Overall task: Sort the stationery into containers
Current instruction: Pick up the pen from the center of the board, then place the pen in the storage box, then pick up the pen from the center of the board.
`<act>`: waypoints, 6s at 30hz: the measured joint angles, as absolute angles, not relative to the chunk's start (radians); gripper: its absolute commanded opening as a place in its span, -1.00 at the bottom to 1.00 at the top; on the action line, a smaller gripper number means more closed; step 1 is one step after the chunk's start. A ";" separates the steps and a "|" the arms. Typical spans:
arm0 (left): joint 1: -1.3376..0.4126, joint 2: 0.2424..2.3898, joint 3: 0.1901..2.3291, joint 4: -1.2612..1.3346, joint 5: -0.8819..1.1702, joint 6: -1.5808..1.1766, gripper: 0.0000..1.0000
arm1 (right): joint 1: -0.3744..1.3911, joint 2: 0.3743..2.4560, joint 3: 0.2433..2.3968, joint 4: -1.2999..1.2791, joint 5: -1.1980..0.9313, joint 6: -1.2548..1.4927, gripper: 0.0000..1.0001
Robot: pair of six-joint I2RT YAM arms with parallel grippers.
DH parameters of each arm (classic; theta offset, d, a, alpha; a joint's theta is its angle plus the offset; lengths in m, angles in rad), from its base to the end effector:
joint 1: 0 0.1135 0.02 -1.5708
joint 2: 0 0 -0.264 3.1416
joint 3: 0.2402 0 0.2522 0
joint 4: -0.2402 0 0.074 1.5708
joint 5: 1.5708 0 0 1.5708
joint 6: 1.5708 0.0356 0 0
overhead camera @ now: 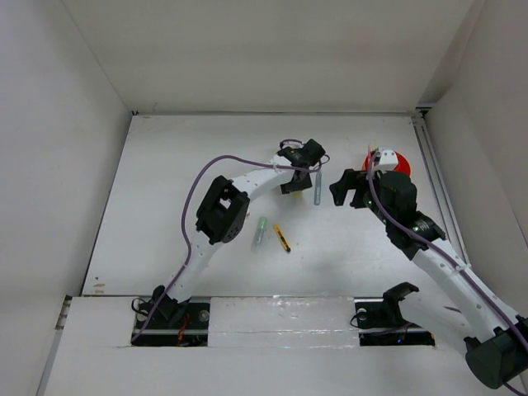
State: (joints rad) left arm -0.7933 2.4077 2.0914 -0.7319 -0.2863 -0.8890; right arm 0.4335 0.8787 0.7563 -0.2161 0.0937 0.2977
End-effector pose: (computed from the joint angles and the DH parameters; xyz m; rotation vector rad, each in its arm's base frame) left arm 0.3730 -0.3646 0.1774 -0.2221 2.5649 -0.2656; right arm 0.1876 0.0832 0.3101 -0.0669 1.9273 0.4035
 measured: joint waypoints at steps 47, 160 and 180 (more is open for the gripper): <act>-0.823 1.621 1.121 0.330 0.149 -0.410 -1.00 | 0.181 1.308 0.740 0.468 -0.584 0.604 0.60; -0.844 1.333 0.849 -0.203 -0.255 -0.676 1.00 | 0.105 1.408 1.132 0.118 -0.318 0.232 0.98; -0.865 1.583 0.853 -0.247 -0.242 -0.667 -0.32 | 0.289 1.258 1.049 0.033 -0.314 0.237 0.91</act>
State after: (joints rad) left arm -0.8646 1.5833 0.8528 -0.2470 -0.2417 -0.6670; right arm 0.2893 1.2579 1.0492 0.0330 -0.3138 0.2367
